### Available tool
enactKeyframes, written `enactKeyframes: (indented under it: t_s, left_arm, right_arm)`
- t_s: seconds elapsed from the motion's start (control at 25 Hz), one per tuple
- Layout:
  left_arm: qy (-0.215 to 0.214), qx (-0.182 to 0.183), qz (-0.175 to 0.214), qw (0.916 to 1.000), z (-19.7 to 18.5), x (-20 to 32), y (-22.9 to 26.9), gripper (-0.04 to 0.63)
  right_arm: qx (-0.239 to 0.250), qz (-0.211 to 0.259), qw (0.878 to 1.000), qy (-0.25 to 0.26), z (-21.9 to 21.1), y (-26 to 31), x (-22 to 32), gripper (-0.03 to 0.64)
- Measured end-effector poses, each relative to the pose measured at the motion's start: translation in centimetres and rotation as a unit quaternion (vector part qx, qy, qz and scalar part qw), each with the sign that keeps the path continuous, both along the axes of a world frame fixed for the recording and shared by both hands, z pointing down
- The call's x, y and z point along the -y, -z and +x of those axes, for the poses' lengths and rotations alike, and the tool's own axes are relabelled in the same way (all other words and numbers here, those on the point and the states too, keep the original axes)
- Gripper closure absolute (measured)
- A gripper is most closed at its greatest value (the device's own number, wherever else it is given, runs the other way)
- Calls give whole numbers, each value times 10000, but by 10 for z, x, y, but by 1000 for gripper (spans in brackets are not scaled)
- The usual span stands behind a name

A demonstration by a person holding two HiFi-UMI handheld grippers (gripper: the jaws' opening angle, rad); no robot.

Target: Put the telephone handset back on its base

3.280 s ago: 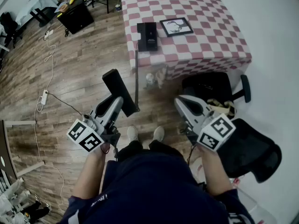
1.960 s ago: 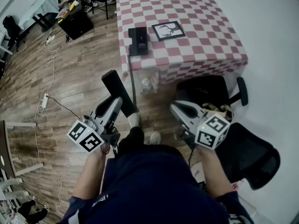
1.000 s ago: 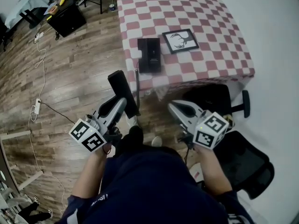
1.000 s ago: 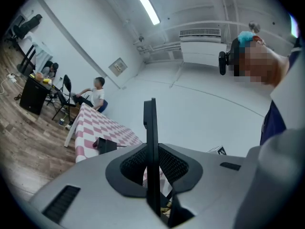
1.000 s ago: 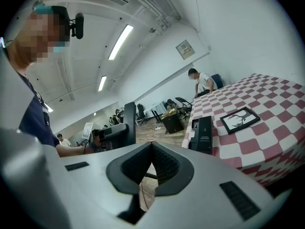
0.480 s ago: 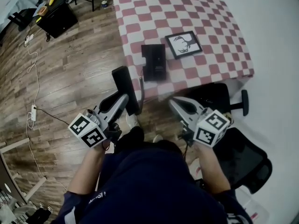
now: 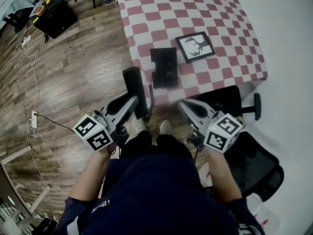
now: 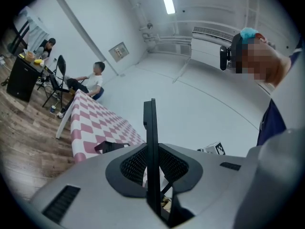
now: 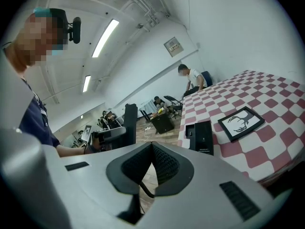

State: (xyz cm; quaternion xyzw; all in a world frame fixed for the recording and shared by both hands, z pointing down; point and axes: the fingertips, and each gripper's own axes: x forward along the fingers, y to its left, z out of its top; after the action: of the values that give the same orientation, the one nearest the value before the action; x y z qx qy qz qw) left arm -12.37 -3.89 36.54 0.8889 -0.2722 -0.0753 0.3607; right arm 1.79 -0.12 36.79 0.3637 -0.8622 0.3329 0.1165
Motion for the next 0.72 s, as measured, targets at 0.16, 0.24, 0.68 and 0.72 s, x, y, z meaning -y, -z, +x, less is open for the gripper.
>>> enactKeyframes:
  t_s: [0.16, 0.24, 0.68, 0.72]
  left_arm:
    - [51, 49, -138, 9999, 1, 10, -9, 502]
    - [86, 80, -184, 9998, 4, 16, -14, 502]
    - [116, 95, -664, 9977, 40, 45, -50, 502]
    - [125, 109, -689, 9975, 43, 48, -53, 502]
  right_arm:
    - [37, -92, 9999, 30, 4, -6, 9, 603]
    - [46, -121, 9999, 72, 7, -9, 16, 603]
    - [204, -322, 9973, 629, 34, -31, 58, 603]
    - [208, -341, 9970, 668, 39, -33, 61, 603]
